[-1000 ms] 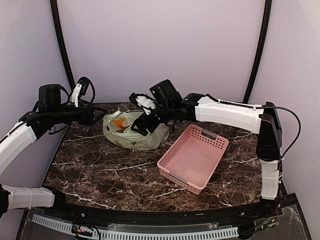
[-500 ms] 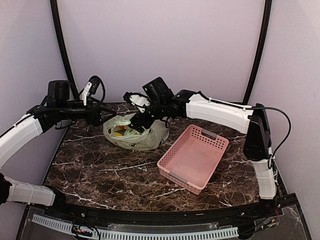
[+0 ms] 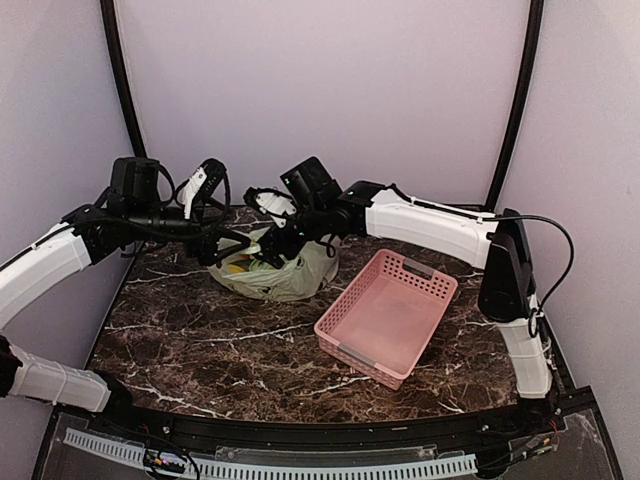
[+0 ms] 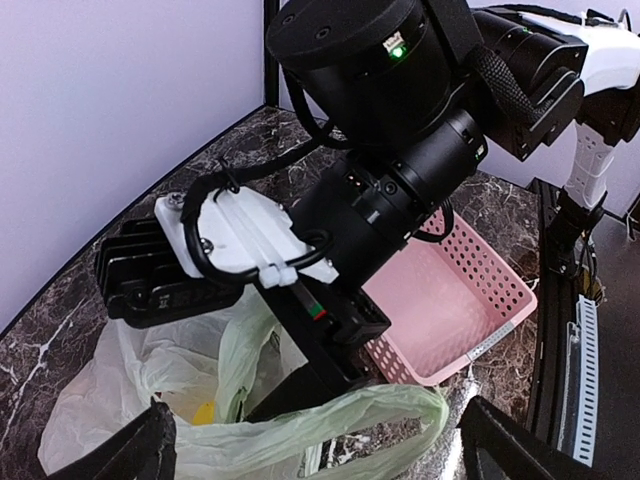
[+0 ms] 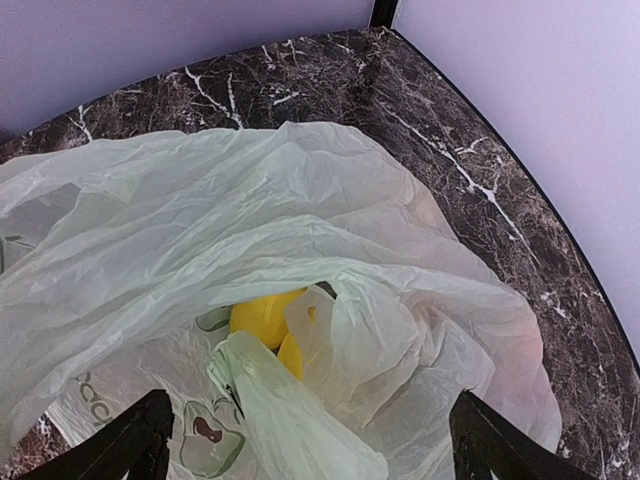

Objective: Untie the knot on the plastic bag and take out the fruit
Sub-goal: Adjust the bag opening for the takeout bag.

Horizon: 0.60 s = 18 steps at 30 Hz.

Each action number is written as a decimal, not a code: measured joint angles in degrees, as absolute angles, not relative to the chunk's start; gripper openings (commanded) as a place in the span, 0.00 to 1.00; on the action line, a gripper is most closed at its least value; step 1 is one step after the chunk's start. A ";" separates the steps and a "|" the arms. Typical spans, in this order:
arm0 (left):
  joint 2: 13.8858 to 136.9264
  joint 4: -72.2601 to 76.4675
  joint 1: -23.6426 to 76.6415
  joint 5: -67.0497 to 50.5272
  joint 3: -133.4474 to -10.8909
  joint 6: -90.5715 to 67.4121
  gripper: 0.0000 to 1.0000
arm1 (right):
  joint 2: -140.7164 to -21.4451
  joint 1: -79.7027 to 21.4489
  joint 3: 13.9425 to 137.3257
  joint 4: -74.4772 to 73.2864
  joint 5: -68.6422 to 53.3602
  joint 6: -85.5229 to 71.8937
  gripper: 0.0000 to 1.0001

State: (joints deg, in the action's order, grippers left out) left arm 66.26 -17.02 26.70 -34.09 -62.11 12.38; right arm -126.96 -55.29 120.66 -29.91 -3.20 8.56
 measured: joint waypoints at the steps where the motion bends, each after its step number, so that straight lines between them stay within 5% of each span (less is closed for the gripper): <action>1: 66.35 -17.12 27.00 -33.65 -62.11 12.88 0.99 | -126.96 -55.29 120.79 -30.04 -3.20 8.45 0.94; 10: 67.59 -20.16 32.03 -27.66 -62.11 17.47 0.98 | -126.98 -55.29 121.19 -30.04 -3.95 7.44 0.95; 12: 67.59 -20.27 32.51 -26.59 -62.11 17.91 0.89 | -126.98 -55.29 121.19 -30.04 -4.14 7.40 0.95; 18: 67.59 -20.29 32.82 -22.79 -62.11 18.90 0.40 | -127.00 -55.09 121.19 -30.09 -4.21 7.35 0.95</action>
State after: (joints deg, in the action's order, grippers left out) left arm 67.59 -20.29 32.82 -22.79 -62.11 18.90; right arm -127.00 -55.09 121.19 -30.09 -4.21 7.35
